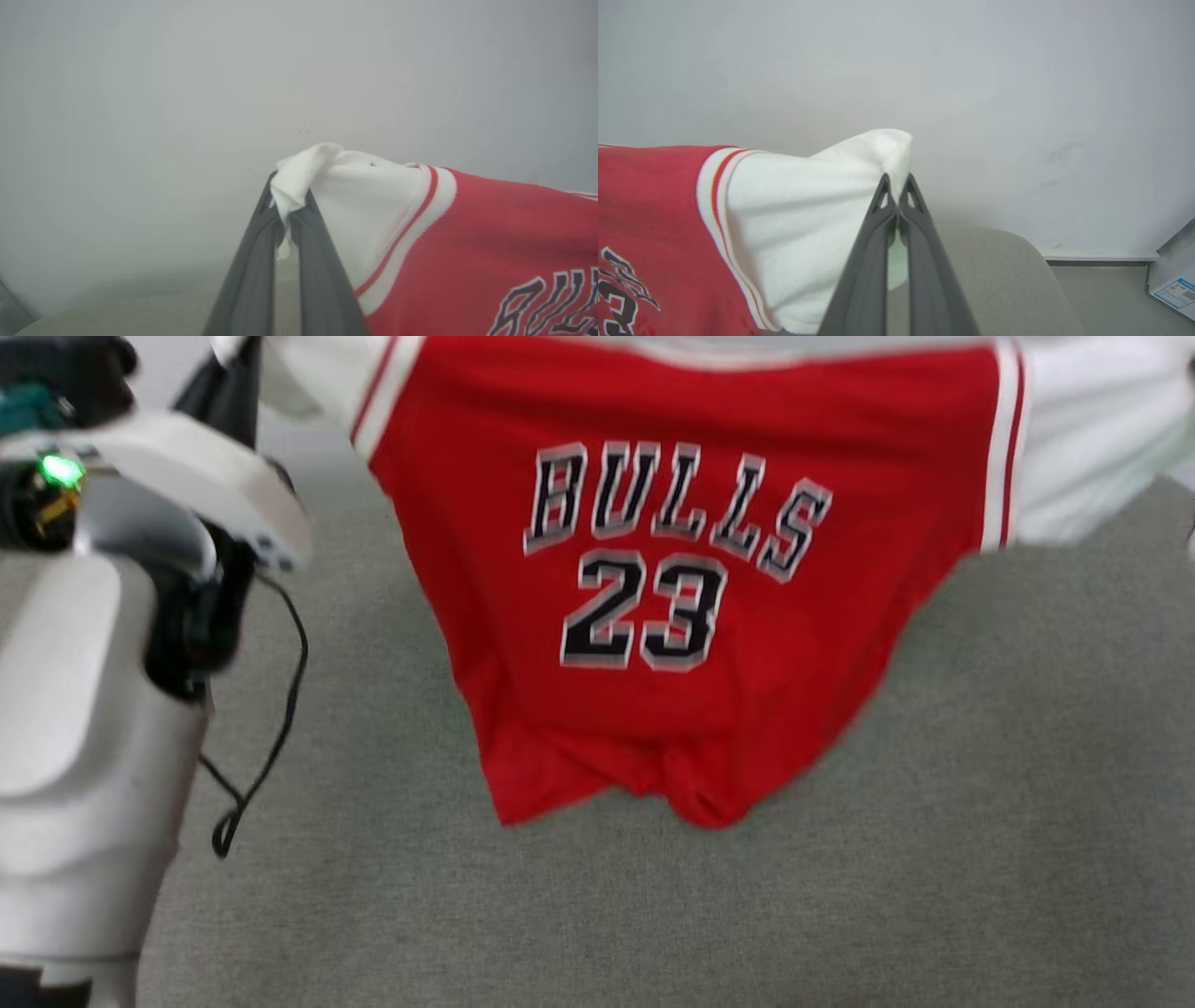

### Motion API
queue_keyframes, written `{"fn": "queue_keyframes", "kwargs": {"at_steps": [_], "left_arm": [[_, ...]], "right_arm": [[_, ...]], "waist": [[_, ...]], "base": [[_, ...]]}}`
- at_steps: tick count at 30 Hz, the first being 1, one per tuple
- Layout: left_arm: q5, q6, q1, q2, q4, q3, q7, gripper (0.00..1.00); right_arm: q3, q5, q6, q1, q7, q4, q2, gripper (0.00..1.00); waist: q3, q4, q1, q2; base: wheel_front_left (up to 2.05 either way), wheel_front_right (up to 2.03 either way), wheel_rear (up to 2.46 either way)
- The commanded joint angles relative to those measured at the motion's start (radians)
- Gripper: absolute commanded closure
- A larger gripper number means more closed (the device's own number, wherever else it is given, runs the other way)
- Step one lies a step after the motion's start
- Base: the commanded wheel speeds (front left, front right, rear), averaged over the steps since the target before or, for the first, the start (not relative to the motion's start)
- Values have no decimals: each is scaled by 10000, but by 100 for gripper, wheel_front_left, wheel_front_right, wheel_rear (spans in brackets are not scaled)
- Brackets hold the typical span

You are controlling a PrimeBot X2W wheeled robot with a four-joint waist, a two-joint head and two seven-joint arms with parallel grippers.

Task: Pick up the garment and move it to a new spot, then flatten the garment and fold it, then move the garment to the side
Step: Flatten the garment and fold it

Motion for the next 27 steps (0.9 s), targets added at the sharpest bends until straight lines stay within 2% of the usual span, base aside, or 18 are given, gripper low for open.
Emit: {"fn": "queue_keyframes", "kwargs": {"at_steps": [1,5,16,22,27], "left_arm": [[-52,-38,-202,-60,69,35,-24,100],[183,-249,-1846,87,759,184,-373,100],[834,-419,-6094,360,1984,468,-1212,100],[1089,-539,-7622,404,2180,401,-1512,100],[1146,-649,-8102,412,2672,347,-1812,100]], "right_arm": [[-17,22,-7,-269,-92,56,-17,100],[70,-156,-7,-1911,-566,508,-77,100],[686,-884,-7,-6384,-2099,1806,249,100],[1499,-846,-7,-8061,-3024,2414,171,100],[2281,-581,-7,-8812,-3631,3167,205,100]], "waist": [[380,-67,-1,-1],[1278,-160,-1,-1],[3931,-512,-1,-1],[5007,-692,-1,-1],[5519,-808,-1,-1]], "base": [[0,0,0],[0,0,0],[0,0,0],[0,0,0],[0,0,0]]}}
